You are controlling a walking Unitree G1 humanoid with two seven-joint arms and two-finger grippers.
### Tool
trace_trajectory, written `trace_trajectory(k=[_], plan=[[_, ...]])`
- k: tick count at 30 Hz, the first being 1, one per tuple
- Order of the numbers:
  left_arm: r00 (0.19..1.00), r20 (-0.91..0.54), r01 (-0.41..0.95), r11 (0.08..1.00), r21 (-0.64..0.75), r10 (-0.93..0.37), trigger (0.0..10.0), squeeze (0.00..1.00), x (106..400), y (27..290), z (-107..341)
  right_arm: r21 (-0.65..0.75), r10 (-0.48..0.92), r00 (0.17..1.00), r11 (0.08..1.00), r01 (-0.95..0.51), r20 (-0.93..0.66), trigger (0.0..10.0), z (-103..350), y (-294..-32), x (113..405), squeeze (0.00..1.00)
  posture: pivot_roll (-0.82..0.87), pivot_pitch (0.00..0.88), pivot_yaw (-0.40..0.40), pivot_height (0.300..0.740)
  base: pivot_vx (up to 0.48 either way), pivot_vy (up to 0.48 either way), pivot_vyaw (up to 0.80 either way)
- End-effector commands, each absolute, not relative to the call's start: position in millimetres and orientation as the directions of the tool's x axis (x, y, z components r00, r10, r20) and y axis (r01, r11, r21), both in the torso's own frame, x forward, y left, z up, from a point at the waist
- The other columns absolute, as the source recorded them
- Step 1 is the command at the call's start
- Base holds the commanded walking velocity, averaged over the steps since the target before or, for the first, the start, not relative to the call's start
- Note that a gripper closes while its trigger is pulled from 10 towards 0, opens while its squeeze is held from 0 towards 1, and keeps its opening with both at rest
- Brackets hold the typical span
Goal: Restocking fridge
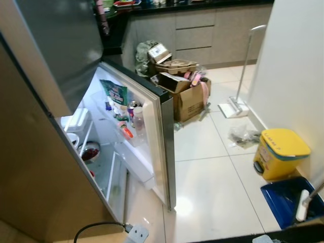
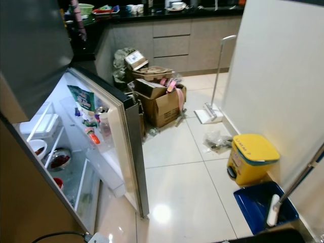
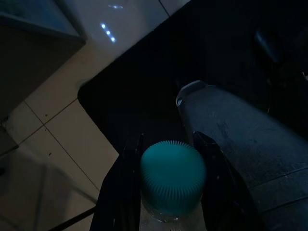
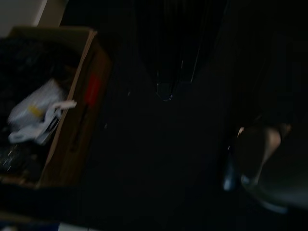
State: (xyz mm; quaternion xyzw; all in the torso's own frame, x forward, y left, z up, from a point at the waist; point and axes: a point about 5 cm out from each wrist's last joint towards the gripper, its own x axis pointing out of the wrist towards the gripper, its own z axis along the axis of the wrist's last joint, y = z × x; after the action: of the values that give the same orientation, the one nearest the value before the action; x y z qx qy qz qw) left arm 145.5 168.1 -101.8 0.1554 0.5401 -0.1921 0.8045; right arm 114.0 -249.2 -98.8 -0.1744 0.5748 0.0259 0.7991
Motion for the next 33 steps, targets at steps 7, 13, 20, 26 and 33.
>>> trace_trajectory(k=[7, 13, 20, 26, 33], plan=[[0.309, -0.940, 0.473, 0.881, 0.022, -0.143, 10.0, 0.00, 139, 165, -105, -0.223, -0.131, 0.334, 0.942, -0.253, -0.934, 10.0, -100, -246, 113, 0.00, -0.02, 0.000, -0.004, 0.740, 0.000, 0.000, 0.23], [0.310, -0.940, 0.472, 0.881, 0.024, -0.140, 10.0, 0.00, 140, 163, -105, -0.228, -0.133, 0.336, 0.938, -0.261, -0.933, 10.0, -99, -246, 114, 0.00, -0.03, 0.000, -0.005, 0.740, 0.000, 0.000, 0.80], [0.306, -0.943, 0.466, 0.884, 0.031, -0.129, 10.0, 0.00, 138, 169, -105, -0.249, -0.158, 0.337, 0.935, -0.250, -0.928, 10.0, -99, -248, 116, 0.00, -0.03, 0.000, -0.004, 0.740, 0.000, 0.000, 0.80], [0.306, -0.944, 0.465, 0.885, 0.034, -0.125, 10.0, 0.00, 138, 170, -105, -0.266, -0.177, 0.334, 0.933, -0.242, -0.926, 10.0, -97, -254, 116, 0.00, -0.03, 0.000, -0.002, 0.740, 0.000, 0.000, 0.80], [0.309, -0.943, 0.465, 0.885, 0.039, -0.120, 10.0, 0.00, 140, 173, -104, -0.285, -0.205, 0.327, 0.932, -0.222, -0.923, 10.0, -95, -265, 113, 0.00, -0.03, 0.000, -0.002, 0.740, 0.000, 0.000, 0.80]])
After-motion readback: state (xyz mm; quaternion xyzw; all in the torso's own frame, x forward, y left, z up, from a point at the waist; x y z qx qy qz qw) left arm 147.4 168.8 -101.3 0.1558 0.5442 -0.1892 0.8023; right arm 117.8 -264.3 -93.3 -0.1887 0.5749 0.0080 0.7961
